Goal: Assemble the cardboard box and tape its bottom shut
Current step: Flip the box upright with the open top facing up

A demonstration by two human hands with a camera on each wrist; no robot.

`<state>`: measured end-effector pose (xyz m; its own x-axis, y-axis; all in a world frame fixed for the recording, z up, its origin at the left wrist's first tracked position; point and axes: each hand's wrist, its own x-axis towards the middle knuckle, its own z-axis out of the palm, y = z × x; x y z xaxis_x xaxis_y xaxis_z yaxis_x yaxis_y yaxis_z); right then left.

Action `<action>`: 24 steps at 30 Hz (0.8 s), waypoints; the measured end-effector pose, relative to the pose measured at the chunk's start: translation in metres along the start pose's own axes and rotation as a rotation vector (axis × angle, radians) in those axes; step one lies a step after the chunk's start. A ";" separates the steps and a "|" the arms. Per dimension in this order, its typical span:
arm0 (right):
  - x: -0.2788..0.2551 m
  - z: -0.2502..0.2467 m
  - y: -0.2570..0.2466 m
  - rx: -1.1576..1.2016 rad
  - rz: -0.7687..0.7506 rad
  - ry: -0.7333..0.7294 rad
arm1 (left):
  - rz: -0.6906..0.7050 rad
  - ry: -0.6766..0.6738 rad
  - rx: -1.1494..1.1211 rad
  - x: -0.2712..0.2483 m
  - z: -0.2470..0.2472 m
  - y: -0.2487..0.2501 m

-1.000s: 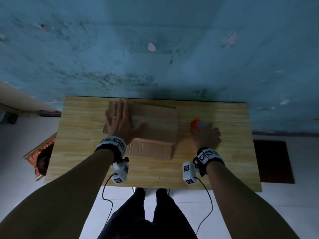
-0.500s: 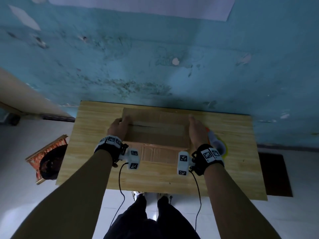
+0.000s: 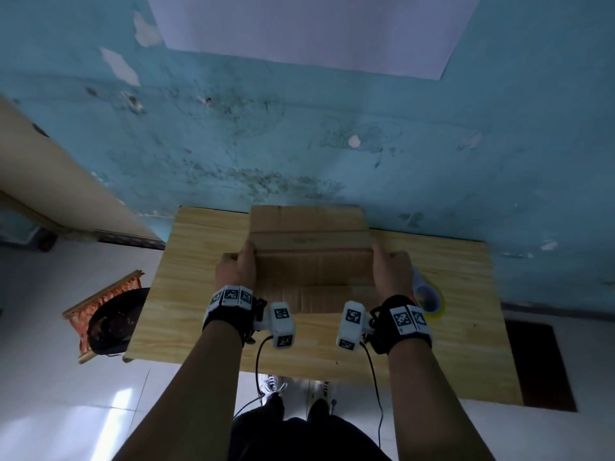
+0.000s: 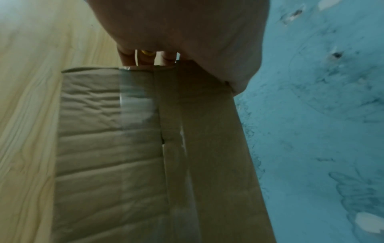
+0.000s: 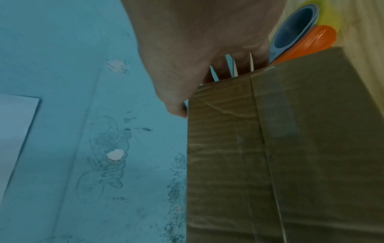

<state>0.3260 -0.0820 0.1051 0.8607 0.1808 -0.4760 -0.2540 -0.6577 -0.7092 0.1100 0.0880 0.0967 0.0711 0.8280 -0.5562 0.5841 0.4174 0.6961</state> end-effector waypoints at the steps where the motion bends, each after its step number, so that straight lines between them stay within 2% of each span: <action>1: -0.004 -0.002 -0.002 0.004 -0.003 0.012 | 0.044 0.004 -0.018 -0.002 0.000 -0.002; 4: -0.005 -0.006 0.002 0.025 -0.031 0.016 | 0.142 0.023 -0.131 -0.012 -0.003 -0.010; 7: 0.001 -0.004 0.016 0.062 -0.066 0.022 | 0.160 0.001 -0.268 -0.015 -0.005 -0.023; 10: 0.002 0.000 0.028 0.176 0.023 0.075 | 0.058 -0.010 -0.438 -0.009 -0.002 -0.032; 12: 0.005 0.001 0.038 0.258 0.083 0.033 | -0.041 -0.025 -0.543 -0.002 0.000 -0.038; 15: 0.007 -0.003 0.044 0.397 0.126 -0.135 | -0.076 -0.094 -0.586 0.001 -0.003 -0.040; 18: 0.000 -0.012 0.042 0.475 0.124 -0.285 | -0.038 -0.205 -0.584 0.003 -0.007 -0.043; 21: 0.009 -0.014 0.048 0.556 0.145 -0.286 | 0.081 -0.303 -0.378 0.011 -0.013 -0.050; 24: 0.013 -0.016 0.052 0.533 0.166 -0.208 | -0.014 -0.427 -0.455 0.021 -0.014 -0.051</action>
<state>0.3315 -0.1254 0.0706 0.6999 0.2820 -0.6563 -0.6104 -0.2411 -0.7545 0.0708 0.0899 0.0557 0.4377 0.6378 -0.6337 0.1906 0.6230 0.7587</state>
